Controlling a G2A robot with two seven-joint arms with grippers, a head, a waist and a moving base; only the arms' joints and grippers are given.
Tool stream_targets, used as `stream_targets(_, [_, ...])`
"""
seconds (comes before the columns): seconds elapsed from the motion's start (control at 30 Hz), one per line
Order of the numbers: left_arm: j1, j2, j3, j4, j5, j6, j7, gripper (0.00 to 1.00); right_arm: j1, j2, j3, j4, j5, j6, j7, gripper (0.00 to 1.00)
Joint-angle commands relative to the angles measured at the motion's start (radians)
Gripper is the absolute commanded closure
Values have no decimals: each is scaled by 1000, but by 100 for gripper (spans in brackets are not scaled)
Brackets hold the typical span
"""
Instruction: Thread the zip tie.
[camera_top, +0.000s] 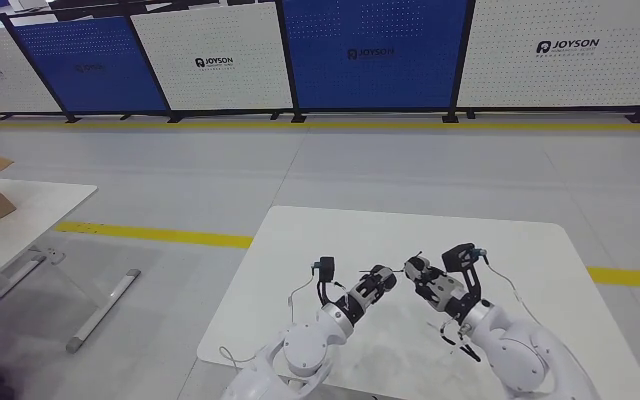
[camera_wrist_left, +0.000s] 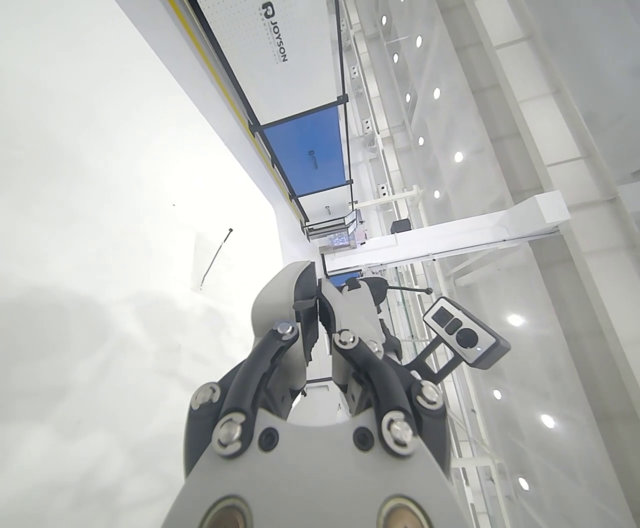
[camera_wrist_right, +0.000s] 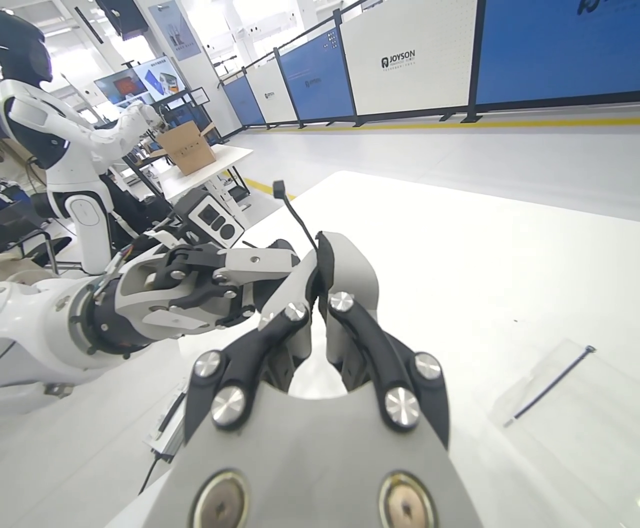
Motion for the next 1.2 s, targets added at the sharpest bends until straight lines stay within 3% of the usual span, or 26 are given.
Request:
stream_targets(0.0, [0, 1, 2, -1, 4, -2, -9, 100, 0, 2, 0, -1, 0, 0, -1, 100])
stream_targets(0.07, [1, 1, 1, 0, 6, -5, -11, 100, 0, 3, -1, -2, -2, 0, -2, 100])
stream_targets(0.17, [2, 1, 2, -1, 7, -6, -11, 86, 0, 6, -3, -2, -4, 0, -4, 100])
stream_targets(0.27, [1, 1, 2, 0, 9, -8, -10, 81, 1, 8, -6, -2, -5, 0, -6, 100])
stream_targets(0.73, [-7, -2, 12, 8, 21, -3, -3, 91, 1, 17, -22, -8, -13, 0, -12, 100])
stream_targets(0.83, [-9, -2, 16, 9, 24, -1, -3, 100, 0, 19, -23, -11, -15, 0, -14, 100])
stream_targets(1.17, [-8, -4, 19, 2, 28, -22, 5, 100, 1, 27, -26, -14, -15, 0, -11, 100])
